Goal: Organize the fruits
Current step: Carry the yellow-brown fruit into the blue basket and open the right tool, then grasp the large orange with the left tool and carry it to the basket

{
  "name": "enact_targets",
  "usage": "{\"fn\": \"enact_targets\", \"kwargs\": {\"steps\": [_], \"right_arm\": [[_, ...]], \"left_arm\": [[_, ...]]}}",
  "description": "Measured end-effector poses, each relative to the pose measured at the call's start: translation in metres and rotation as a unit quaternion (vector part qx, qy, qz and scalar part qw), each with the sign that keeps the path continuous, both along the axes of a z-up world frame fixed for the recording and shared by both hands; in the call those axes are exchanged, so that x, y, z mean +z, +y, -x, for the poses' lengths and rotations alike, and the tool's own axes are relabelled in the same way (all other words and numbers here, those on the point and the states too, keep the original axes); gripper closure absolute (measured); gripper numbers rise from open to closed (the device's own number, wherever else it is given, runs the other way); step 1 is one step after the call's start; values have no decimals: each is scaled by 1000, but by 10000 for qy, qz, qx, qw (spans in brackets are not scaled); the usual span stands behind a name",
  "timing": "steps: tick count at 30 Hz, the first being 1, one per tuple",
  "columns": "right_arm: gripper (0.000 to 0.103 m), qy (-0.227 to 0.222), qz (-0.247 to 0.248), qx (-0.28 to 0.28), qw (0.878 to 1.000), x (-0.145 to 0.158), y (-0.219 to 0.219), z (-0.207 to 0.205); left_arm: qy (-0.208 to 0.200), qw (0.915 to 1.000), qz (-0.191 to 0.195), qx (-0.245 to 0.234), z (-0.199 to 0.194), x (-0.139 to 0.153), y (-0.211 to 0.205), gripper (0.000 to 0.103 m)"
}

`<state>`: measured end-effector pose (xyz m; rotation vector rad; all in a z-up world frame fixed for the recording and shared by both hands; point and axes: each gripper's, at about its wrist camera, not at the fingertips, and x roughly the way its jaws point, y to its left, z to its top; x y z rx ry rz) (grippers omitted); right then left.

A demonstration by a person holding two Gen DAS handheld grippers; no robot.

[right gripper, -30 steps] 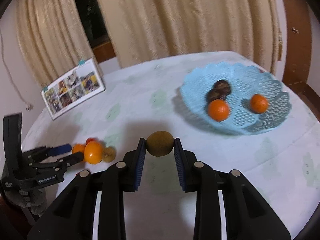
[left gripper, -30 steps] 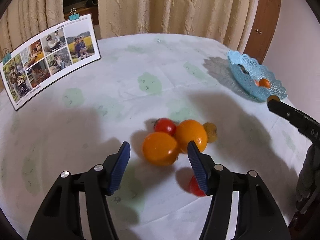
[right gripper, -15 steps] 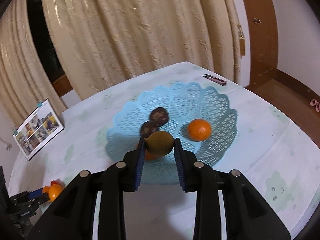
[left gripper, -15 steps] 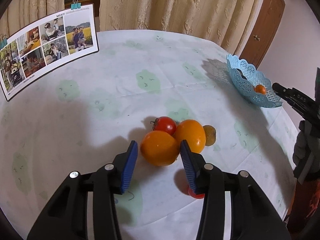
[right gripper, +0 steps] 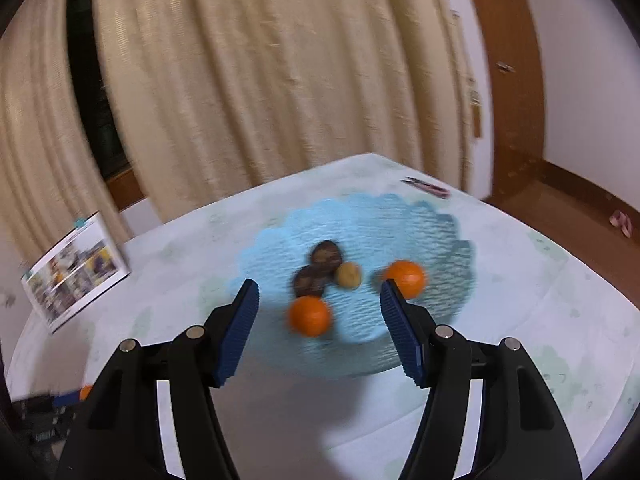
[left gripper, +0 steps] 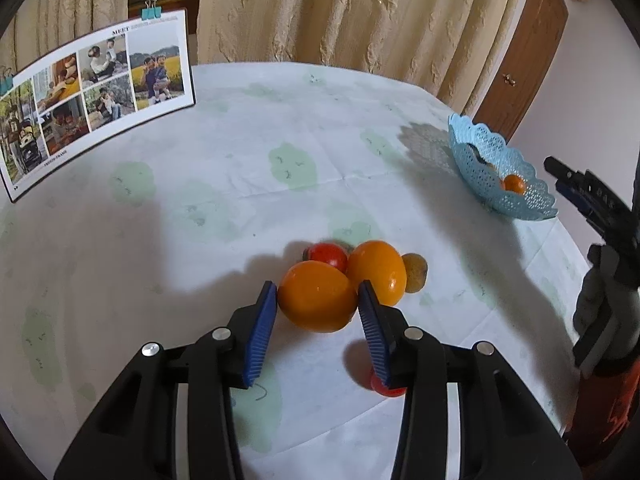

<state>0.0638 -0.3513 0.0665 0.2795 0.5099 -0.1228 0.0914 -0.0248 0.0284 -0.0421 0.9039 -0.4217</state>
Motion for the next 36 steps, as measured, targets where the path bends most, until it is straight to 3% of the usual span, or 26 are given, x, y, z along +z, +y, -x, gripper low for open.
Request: {"fn": "enact_targets", "kwargs": {"steps": [7,12,21,28,36], "right_arm": [[38,277,9,1464,9888,-12,74,-9],[38,353,34,1693,9849,-16,92,-9],[38,229,-128,986,9948,-19,47,16],[38,46,-153,207,9997,-21,-9,41],[38,83,-510,-306,9982,-36,-48,49]], "left_arm": [[-276,9992,2,291,5,21,14,61],[-452,9983,-100,364,9,34,16,61],[-671,9974,-258,0,7,57,-30,61],[-718,9954,-299,-563,-6,66,-104,61],[-622,9908,-307,-1166,-25,66,-189,61]]}}
